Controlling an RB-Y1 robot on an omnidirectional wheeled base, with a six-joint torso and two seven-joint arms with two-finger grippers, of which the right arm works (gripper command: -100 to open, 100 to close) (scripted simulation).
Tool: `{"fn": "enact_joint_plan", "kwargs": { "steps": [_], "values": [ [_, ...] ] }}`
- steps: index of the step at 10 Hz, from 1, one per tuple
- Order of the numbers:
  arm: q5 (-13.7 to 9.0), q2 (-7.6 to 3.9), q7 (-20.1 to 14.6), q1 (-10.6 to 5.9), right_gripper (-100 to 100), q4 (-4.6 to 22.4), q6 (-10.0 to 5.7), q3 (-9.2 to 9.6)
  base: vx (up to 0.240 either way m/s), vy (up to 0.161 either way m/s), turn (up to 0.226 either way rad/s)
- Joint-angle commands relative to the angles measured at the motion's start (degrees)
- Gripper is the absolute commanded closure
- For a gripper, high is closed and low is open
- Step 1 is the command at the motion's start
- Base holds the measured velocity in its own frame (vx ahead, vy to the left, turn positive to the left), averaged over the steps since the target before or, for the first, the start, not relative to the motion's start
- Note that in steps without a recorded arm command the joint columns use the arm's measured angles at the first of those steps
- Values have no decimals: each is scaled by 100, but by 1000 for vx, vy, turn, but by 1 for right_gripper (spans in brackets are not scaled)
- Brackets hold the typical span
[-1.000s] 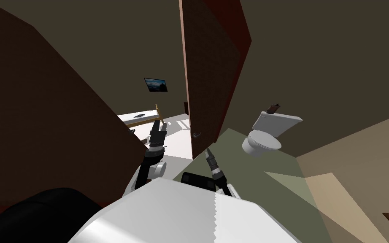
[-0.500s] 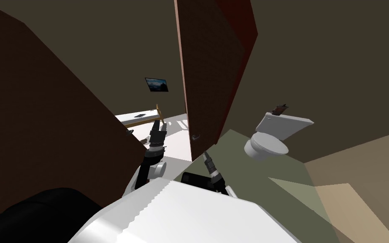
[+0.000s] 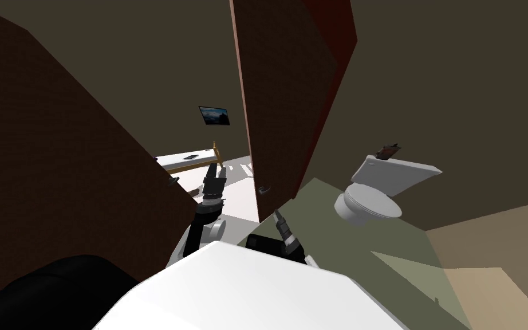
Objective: Push the door open
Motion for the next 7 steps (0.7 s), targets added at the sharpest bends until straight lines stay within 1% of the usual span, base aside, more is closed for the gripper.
{"fn": "enact_joint_plan", "kwargs": {
  "steps": [1, 2, 4, 6, 7],
  "values": [
    [70, -34, -60, -47, -100, 169, -65, 86, 164, -80, 64],
    [113, -46, -85, -75, -100, 290, -112, 138, 166, -82, 62],
    [162, -59, -114, -106, -100, 429, -166, 198, 128, -57, 37],
    [239, -80, -159, -155, -100, 644, -250, 290, 169, -91, 55],
    [214, -76, -148, -150, -100, 595, -227, 260, 88, -52, 18]
  ]
}}
